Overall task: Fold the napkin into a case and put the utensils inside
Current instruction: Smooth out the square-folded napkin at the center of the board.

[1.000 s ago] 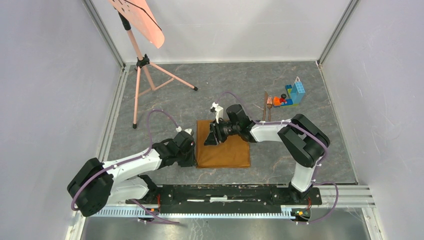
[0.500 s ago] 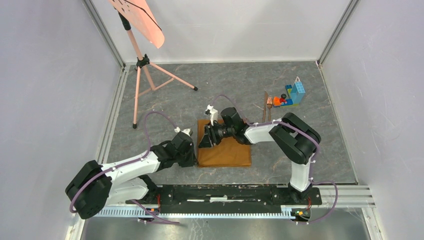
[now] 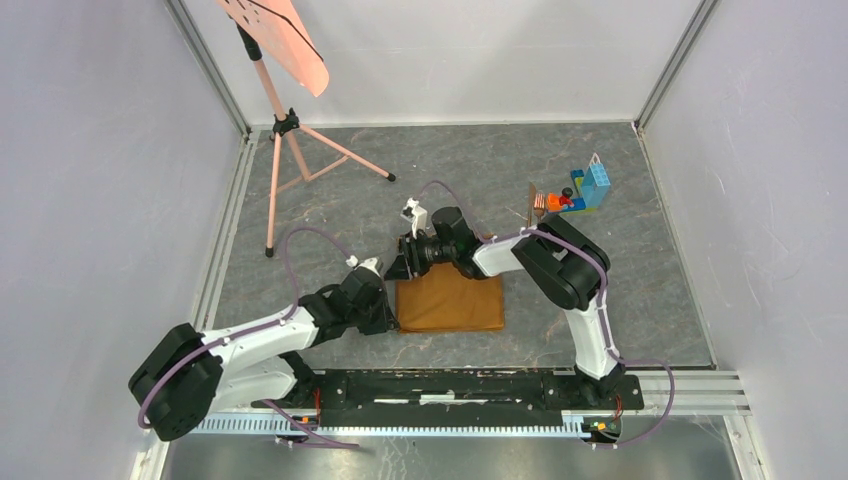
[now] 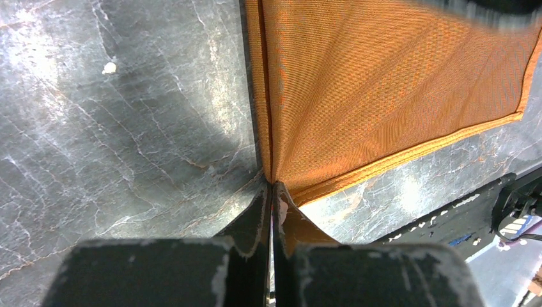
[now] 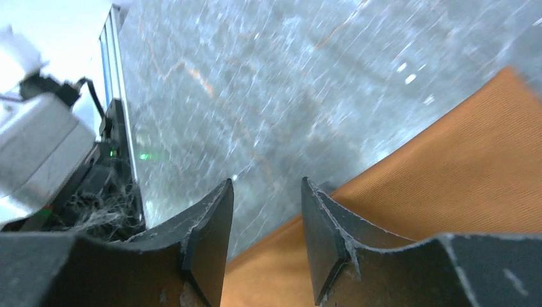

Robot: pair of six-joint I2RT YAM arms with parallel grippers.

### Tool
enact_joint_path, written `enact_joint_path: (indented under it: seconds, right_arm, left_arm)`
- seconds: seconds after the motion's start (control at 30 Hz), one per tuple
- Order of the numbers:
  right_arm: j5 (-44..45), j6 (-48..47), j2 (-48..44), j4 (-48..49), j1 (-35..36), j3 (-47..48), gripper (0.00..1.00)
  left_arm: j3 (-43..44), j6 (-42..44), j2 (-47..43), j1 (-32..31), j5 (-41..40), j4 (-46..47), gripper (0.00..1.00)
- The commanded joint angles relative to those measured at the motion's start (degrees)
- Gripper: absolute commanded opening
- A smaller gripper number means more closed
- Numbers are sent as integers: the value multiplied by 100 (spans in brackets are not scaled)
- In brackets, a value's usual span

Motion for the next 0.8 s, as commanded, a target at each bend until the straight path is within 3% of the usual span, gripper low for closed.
enact_joint_path:
  seconds: [0.0, 0.1, 0.27, 0.37, 0.77]
  right_arm:
    - [28, 81, 469, 456, -229, 647, 50]
    - [-135, 34, 716, 172, -350, 1168, 50]
    - [-136, -301, 154, -661, -416, 1318, 55]
    - [-165, -447, -420, -924, -491, 966, 57]
    - [-164, -884, -2076, -1312, -962, -881, 59]
  left_arm:
    - [-302, -170, 79, 8, -231, -346, 2]
    - [-206, -121, -23, 4, -208, -462, 5]
    - [137, -22, -543, 8, -185, -825, 43]
    - [300, 17, -735, 2, -226, -918, 54]
    - [507, 453, 245, -95, 128, -664, 57]
